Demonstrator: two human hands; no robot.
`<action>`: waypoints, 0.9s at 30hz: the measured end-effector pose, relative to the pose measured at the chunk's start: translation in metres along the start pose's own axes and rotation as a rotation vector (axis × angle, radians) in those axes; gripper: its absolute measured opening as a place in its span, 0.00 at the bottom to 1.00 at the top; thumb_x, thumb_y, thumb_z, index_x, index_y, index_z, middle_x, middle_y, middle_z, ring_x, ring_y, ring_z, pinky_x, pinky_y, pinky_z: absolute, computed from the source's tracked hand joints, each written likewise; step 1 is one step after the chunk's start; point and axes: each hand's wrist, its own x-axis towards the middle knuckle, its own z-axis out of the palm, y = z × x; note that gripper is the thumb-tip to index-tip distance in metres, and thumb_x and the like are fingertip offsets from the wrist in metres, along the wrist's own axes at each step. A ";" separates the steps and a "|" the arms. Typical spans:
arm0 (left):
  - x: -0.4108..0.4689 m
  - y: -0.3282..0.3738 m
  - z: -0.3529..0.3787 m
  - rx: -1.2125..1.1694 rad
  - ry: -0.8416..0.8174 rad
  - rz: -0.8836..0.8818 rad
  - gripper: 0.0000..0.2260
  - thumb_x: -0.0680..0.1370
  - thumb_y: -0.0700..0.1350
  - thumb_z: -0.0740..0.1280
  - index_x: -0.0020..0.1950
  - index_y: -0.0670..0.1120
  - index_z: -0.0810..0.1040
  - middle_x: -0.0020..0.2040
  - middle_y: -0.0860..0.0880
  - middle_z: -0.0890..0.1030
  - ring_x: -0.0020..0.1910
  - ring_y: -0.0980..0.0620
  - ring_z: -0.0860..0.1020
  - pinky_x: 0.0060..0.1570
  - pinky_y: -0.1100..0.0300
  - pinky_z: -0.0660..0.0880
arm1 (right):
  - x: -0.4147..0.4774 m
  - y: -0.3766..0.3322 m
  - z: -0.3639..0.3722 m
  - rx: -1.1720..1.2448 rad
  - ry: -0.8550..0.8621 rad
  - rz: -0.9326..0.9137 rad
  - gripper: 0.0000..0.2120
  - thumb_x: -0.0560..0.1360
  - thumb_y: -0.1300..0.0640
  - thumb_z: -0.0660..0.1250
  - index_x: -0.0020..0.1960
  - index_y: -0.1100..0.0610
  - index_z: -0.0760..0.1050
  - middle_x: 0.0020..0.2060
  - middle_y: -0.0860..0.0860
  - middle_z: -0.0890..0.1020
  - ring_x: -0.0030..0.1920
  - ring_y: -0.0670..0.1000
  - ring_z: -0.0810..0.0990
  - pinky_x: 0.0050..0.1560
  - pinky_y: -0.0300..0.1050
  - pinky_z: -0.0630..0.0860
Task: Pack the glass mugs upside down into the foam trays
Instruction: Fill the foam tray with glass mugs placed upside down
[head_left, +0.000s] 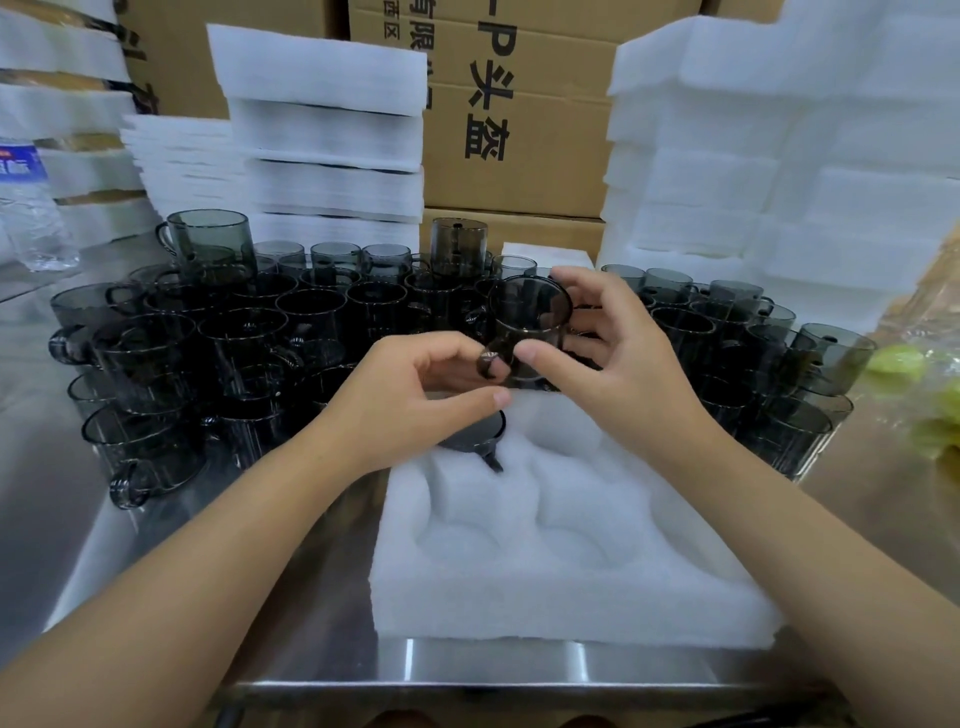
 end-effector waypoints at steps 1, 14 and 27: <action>-0.001 0.001 0.001 -0.013 -0.030 0.005 0.09 0.71 0.41 0.74 0.48 0.52 0.82 0.45 0.61 0.84 0.47 0.61 0.83 0.48 0.70 0.75 | 0.000 0.000 0.000 0.017 -0.018 0.023 0.24 0.72 0.55 0.72 0.65 0.45 0.68 0.59 0.47 0.74 0.57 0.43 0.76 0.57 0.36 0.74; -0.003 0.002 -0.002 0.067 -0.177 -0.033 0.12 0.73 0.38 0.71 0.48 0.56 0.84 0.56 0.60 0.81 0.58 0.64 0.77 0.60 0.68 0.71 | 0.000 -0.001 -0.006 0.131 0.034 0.152 0.20 0.65 0.52 0.73 0.55 0.45 0.72 0.46 0.40 0.81 0.48 0.40 0.80 0.46 0.38 0.77; 0.000 0.002 -0.004 0.106 -0.204 -0.011 0.15 0.74 0.34 0.69 0.44 0.56 0.85 0.52 0.61 0.83 0.53 0.62 0.80 0.54 0.70 0.73 | -0.006 0.001 -0.021 -0.050 -0.352 0.311 0.17 0.62 0.49 0.68 0.51 0.41 0.77 0.47 0.44 0.80 0.45 0.40 0.78 0.45 0.34 0.73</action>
